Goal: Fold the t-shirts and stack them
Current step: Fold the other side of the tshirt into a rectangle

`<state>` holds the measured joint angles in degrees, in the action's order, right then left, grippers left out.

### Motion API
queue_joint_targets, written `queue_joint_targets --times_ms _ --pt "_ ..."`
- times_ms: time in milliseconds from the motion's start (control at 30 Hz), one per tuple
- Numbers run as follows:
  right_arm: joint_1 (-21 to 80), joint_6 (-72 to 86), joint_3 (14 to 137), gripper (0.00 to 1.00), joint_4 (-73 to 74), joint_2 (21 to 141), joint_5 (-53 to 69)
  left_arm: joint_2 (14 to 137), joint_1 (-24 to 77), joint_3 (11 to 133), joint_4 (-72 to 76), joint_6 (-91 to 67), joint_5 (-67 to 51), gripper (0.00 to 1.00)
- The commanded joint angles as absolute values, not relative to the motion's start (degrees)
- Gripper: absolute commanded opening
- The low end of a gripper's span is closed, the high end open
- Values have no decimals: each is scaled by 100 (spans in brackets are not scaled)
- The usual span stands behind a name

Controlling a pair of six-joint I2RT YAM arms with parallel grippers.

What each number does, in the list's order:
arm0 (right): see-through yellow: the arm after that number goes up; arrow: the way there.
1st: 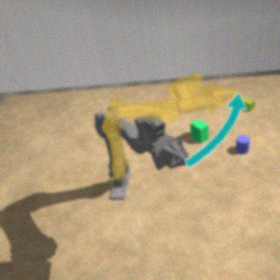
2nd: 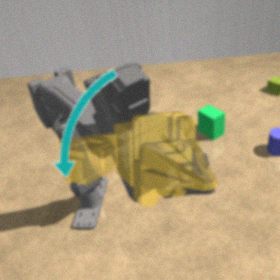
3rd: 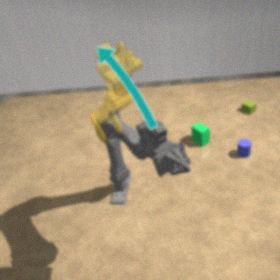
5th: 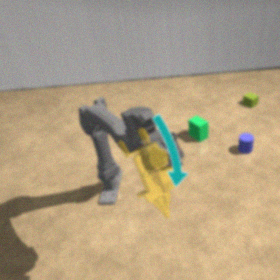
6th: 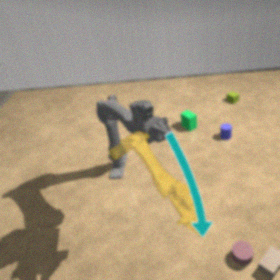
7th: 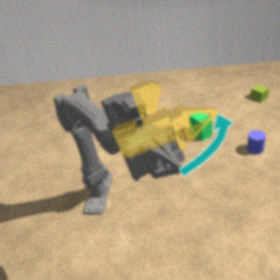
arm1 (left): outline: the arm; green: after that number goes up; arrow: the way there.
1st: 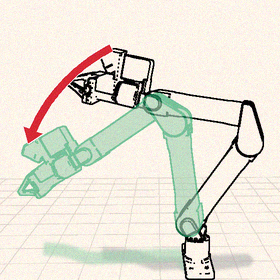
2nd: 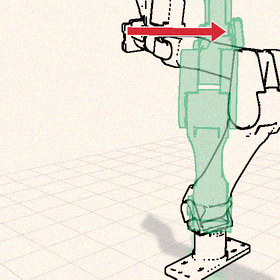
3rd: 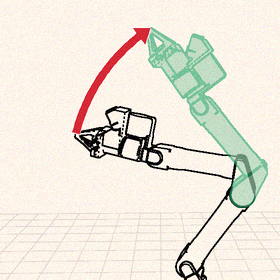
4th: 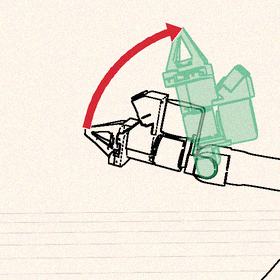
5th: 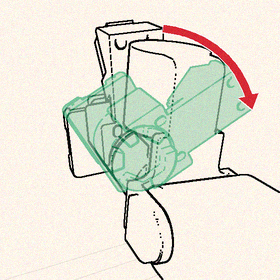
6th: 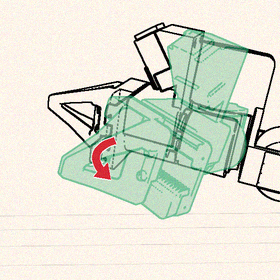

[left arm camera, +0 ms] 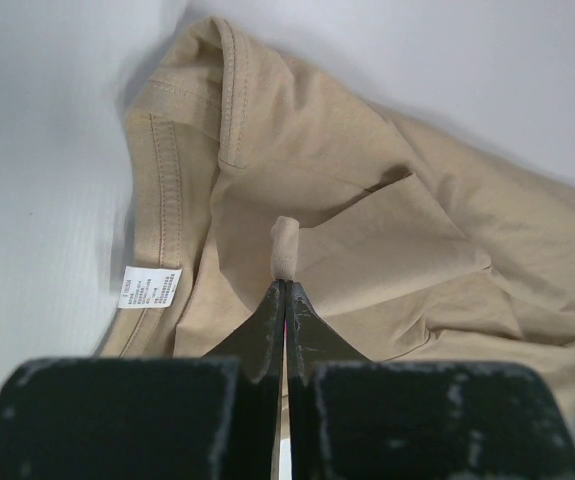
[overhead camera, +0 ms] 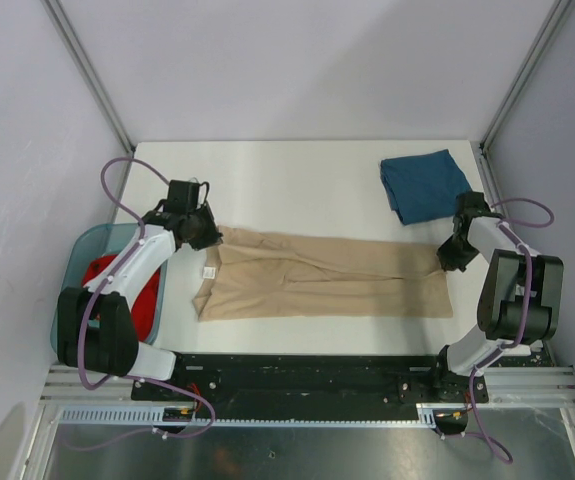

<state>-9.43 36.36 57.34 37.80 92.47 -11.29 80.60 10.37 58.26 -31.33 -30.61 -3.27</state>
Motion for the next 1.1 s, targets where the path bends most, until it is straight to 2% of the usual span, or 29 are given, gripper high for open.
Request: queue_joint_targets --times_ms 0,233,600,833,1067 --pt "-1085 3599 5830 0 3665 8947 -1082 7910 1064 6077 -3041 -3131 -353 0" --pt "-1228 3722 6354 0 2974 8904 -841 8350 1063 6985 -2942 -3195 -184 0" --pt "-1248 3929 7103 0 1743 9530 -567 9352 1065 8489 -2778 -2924 -20 0" --pt "-1263 3879 7201 0 1743 9775 -496 9257 1065 8354 -2772 -2850 -111 0" --pt "-1321 3758 7198 0 2386 9832 -601 8528 1072 7301 -2785 -2930 -463 0"
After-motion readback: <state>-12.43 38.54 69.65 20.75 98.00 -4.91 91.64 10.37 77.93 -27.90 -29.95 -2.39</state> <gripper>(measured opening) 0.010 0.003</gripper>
